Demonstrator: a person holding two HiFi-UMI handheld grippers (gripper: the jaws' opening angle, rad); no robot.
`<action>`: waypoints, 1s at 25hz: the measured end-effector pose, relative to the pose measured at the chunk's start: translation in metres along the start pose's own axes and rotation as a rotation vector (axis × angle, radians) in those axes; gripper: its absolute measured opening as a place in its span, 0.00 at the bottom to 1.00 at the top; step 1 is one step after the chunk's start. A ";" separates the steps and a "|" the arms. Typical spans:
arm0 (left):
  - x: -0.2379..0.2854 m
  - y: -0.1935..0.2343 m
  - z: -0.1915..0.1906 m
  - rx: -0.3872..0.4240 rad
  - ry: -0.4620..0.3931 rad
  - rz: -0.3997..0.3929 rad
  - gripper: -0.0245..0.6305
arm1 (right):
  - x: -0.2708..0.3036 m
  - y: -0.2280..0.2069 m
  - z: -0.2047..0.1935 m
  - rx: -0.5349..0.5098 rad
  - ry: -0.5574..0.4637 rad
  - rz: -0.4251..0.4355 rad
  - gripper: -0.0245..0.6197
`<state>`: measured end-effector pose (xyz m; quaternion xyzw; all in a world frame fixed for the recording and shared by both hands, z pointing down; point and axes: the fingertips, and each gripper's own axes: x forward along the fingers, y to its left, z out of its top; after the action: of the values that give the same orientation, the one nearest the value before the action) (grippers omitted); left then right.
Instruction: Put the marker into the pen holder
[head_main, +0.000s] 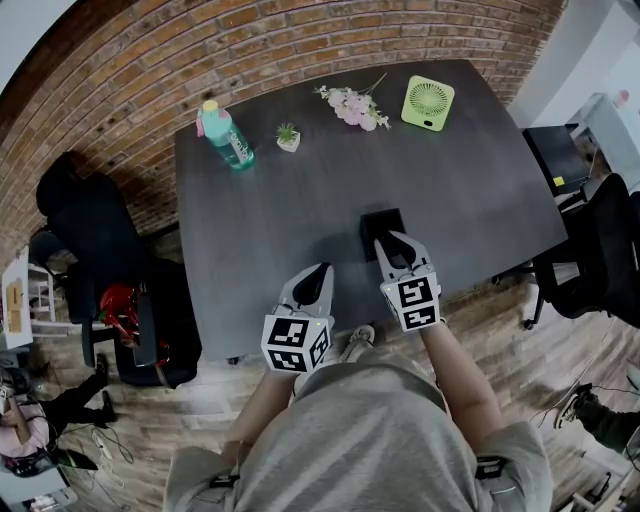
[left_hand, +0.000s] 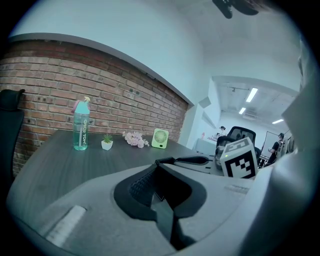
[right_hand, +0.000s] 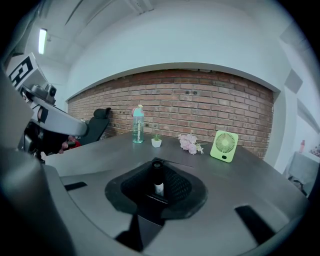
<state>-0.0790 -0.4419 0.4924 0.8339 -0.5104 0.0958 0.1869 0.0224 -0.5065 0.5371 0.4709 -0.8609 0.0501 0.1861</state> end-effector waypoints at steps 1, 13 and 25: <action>0.000 0.000 0.000 0.000 0.000 0.000 0.07 | 0.000 0.000 0.000 0.000 0.000 0.000 0.15; -0.001 0.000 -0.001 -0.001 -0.002 0.000 0.07 | 0.000 0.002 -0.002 0.009 -0.002 0.001 0.15; -0.007 -0.004 -0.006 0.004 0.004 -0.008 0.07 | -0.007 0.015 -0.007 0.013 0.016 0.031 0.16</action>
<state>-0.0784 -0.4321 0.4941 0.8360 -0.5066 0.0977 0.1868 0.0152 -0.4909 0.5427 0.4580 -0.8663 0.0624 0.1893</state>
